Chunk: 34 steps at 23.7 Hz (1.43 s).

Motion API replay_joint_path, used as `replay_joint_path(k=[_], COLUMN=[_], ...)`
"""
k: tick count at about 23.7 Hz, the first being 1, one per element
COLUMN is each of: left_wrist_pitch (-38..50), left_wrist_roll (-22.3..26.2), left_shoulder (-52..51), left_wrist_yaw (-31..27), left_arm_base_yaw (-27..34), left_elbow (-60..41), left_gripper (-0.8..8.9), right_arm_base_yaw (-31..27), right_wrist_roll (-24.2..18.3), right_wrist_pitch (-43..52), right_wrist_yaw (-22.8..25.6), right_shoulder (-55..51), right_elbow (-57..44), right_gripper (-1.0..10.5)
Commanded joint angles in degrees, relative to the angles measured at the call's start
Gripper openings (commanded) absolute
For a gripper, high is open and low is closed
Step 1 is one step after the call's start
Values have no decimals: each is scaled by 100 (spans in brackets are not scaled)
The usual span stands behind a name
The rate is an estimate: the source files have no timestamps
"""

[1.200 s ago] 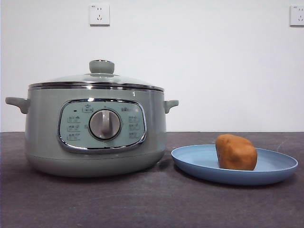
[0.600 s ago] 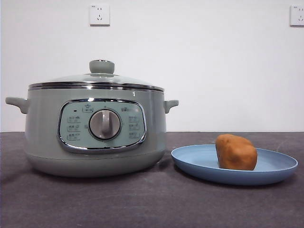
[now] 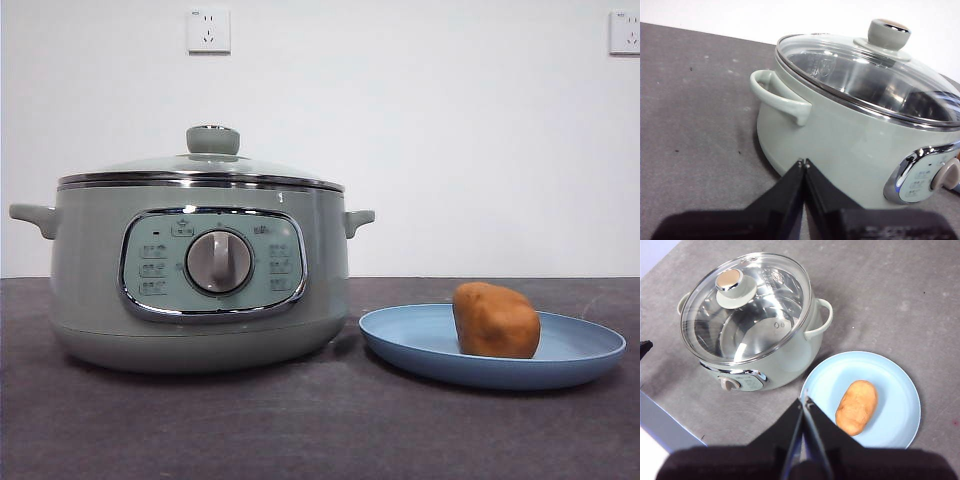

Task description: Take the potato out from the steamer,put the potato on the plate,close the lid

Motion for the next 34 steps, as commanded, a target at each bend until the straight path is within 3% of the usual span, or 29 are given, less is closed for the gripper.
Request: replay_joint_path(k=[1,13,15,17,21,25,29,34], left_wrist_pitch=[4,4,4,4,4,4,4,4], left_wrist_roll=[-55,-55,-55,-55,-55,-55,-55,-55], left_shoulder=[-2,-2,-2,-2,-2,-2,-2,-2], left_wrist_yaw=[-4,-7,-9,-9,-9,-9,-7,-9], left_arm_base_yaw=[15,15,15,15,15,15,15,15], left_elbow=[-74,-74,-74,-74,-74,-74,-74,-74], left_gripper=[-3,-3,-3,-3,-3,-3,-3,-3], right_arm_base_yaw=[7,-22,-308,-748,-1637,-1945,-1950,-1950], right_wrist_roll=[-11,-13,-529,-627,-584,-400,190,538], right_wrist_pitch=[13,-76,-48,417,2059,4194,5115,5740], right_wrist_yaw=[15,22,15,-9,-22,-26,-2,-7], right_shoulder=[-15,-72,-280,-667,-1744,-2916,-3467,-4170], right_elbow=[24,24,17,-208,-1576,-3893,-5243,-6430], right_gripper=[-1,-1,-1,-1,-1,-1,-1,0])
